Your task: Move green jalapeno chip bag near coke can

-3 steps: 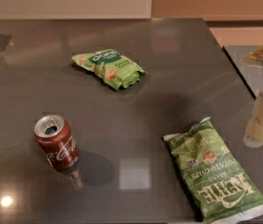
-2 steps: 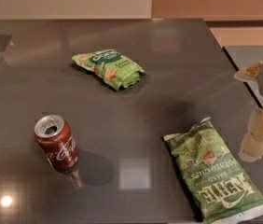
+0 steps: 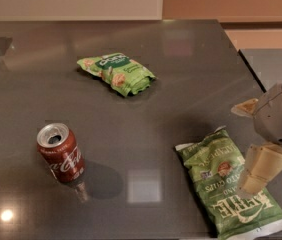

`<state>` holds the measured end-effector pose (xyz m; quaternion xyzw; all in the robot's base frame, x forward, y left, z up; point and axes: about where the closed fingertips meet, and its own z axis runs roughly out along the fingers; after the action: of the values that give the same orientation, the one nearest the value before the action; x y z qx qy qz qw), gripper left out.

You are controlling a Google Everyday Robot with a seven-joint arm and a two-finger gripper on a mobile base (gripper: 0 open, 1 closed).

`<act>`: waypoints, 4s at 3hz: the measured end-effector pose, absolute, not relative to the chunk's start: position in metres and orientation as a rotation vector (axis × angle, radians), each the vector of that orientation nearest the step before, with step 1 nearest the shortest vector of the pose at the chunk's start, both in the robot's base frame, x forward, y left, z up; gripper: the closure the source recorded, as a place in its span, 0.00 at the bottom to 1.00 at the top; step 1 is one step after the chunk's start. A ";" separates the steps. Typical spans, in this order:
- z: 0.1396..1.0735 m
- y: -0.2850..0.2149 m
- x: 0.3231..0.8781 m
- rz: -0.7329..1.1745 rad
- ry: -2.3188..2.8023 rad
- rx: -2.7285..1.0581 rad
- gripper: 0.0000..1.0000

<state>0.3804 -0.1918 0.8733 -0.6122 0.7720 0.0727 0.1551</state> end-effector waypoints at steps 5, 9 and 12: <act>0.862 -0.162 0.372 0.231 2.174 -1.804 0.87; 0.922 -0.034 0.395 0.344 2.007 -1.954 0.84; 0.912 -0.002 0.414 0.444 1.956 -1.953 0.13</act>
Offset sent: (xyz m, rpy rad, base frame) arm -0.0161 0.0176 -0.0529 -0.0003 0.0439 0.0357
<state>0.4145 -0.0016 0.9120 -0.6875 0.6885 0.1563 0.1700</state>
